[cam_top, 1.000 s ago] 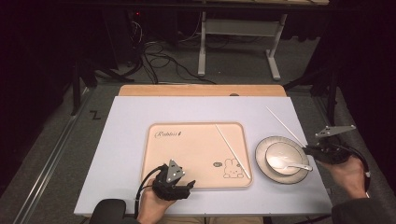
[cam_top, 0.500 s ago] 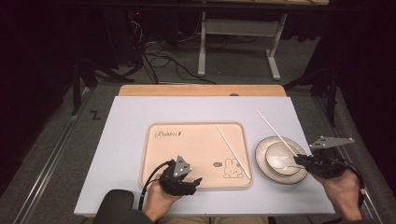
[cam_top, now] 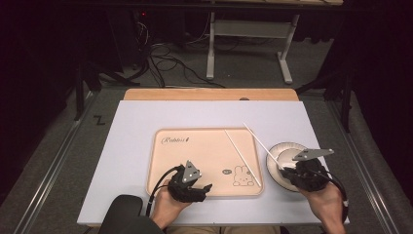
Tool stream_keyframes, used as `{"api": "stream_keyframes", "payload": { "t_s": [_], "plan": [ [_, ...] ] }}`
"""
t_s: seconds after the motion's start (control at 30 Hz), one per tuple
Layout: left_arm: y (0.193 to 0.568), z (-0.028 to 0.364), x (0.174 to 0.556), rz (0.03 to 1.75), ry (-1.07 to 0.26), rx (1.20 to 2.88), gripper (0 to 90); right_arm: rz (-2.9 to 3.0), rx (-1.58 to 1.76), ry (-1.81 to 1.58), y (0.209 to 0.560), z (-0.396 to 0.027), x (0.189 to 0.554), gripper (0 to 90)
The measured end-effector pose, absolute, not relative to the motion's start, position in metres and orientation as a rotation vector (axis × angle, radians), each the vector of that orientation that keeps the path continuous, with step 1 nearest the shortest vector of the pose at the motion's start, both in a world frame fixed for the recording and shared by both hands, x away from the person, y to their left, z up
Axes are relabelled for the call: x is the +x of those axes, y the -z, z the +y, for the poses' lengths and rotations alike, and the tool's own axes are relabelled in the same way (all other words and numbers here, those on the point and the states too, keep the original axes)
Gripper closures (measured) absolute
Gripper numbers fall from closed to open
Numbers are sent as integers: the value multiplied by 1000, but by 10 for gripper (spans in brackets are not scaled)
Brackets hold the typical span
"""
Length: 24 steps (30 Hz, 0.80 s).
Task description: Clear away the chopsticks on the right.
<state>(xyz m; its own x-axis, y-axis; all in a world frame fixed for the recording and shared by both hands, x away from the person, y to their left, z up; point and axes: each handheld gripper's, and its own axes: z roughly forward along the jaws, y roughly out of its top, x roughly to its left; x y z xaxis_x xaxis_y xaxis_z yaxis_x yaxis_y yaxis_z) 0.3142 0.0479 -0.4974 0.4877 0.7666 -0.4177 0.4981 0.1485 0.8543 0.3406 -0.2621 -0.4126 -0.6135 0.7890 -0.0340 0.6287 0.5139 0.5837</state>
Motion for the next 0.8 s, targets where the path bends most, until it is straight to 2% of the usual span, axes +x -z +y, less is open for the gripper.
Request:
{"api": "stream_keyframes", "payload": {
  "t_s": [0.37, 0.8],
  "plan": [
    [496, 49, 311, 1144, -287, 1500, 348, 2547, 1199, -729, 441, -231, 351, 853],
    [498, 50, 311, 1147, -292, 1513, 348, 2574, 1143, -729, 445, -209, 356, 853]
  ]
}}
